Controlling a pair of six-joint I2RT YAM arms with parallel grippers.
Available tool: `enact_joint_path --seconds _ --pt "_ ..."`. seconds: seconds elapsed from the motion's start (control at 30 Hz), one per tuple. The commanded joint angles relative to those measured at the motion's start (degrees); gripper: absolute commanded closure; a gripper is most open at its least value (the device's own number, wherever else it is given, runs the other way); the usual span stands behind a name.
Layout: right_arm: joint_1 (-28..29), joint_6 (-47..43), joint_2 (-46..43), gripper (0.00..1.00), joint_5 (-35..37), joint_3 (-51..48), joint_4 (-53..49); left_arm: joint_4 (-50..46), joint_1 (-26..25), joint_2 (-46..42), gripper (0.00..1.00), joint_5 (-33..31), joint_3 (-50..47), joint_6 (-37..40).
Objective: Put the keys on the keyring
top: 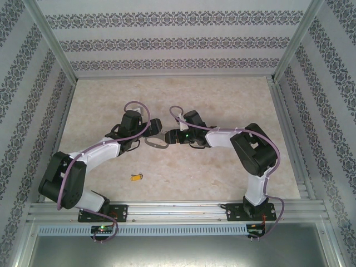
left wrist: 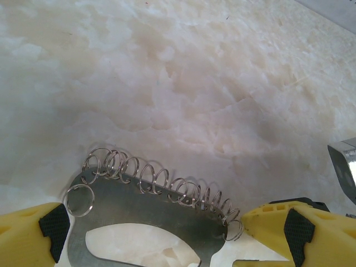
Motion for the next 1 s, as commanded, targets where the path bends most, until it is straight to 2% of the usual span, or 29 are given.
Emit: enact_joint_path --seconds 0.0,0.07,0.63,0.97 --pt "-0.32 -1.92 0.50 0.32 -1.13 0.91 -0.32 2.28 0.54 -0.23 0.00 0.07 0.08 -0.52" --pt "-0.34 -2.44 0.32 0.35 -1.08 0.52 -0.46 2.46 0.50 -0.14 0.00 0.06 -0.15 -0.67" --pt "-1.61 -3.46 1.30 0.35 1.34 0.46 -0.78 3.69 0.63 -0.12 0.00 0.43 -0.92 -1.11" --pt "-1.24 -2.73 2.83 0.39 -1.17 1.59 -0.05 4.04 0.56 0.56 0.00 0.35 -0.65 -1.02"
